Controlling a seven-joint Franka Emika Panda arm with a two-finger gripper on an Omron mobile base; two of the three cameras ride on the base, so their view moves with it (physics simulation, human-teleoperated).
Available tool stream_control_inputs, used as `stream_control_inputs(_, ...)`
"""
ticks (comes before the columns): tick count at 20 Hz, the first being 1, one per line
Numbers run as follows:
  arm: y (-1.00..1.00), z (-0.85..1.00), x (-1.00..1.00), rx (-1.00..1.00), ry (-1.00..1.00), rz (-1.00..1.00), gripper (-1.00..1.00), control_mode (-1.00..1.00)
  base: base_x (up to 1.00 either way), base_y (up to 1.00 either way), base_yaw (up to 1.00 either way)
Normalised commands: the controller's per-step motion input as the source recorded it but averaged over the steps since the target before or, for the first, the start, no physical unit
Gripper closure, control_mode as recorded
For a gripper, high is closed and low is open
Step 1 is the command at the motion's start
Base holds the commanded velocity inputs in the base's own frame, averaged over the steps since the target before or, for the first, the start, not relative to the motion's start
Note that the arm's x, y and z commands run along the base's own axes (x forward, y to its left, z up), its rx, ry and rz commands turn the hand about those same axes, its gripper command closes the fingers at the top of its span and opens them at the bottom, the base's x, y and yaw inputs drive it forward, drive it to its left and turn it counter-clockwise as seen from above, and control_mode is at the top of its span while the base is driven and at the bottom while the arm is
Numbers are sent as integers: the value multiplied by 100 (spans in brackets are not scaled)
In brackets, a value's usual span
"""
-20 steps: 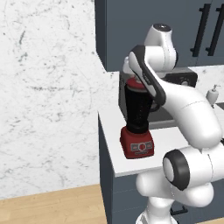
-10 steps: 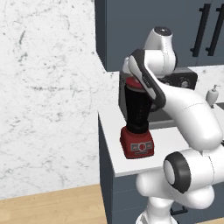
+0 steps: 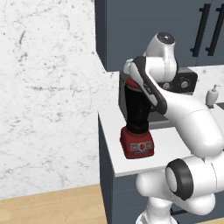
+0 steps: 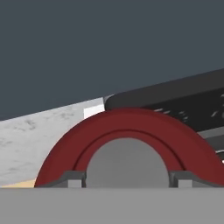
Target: Close the lid blender by securely placing the lid on top.
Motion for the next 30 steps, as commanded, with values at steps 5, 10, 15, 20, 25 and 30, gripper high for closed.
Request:
stream_control_inputs(5, 0, 0, 25, 0, -3, 0, 100, -100, 0, 0, 0)
stream_control_inputs(10, 1, 0, 23, 0, -3, 0, 100, -100, 0, 0, 0)
stream_control_inputs(15, 6, 0, 5, 0, -8, 0, 100, -100, 0, 0, 0)
stream_control_inputs(20, 10, 0, 0, 0, -12, 0, 100, -100, 0, 0, 0)
stream_control_inputs(25, 9, 0, 0, 0, -11, 0, 100, -100, 0, 0, 0)
stream_control_inputs(30, 5, 0, 0, -2, -3, 0, 100, -100, 0, 0, 0)
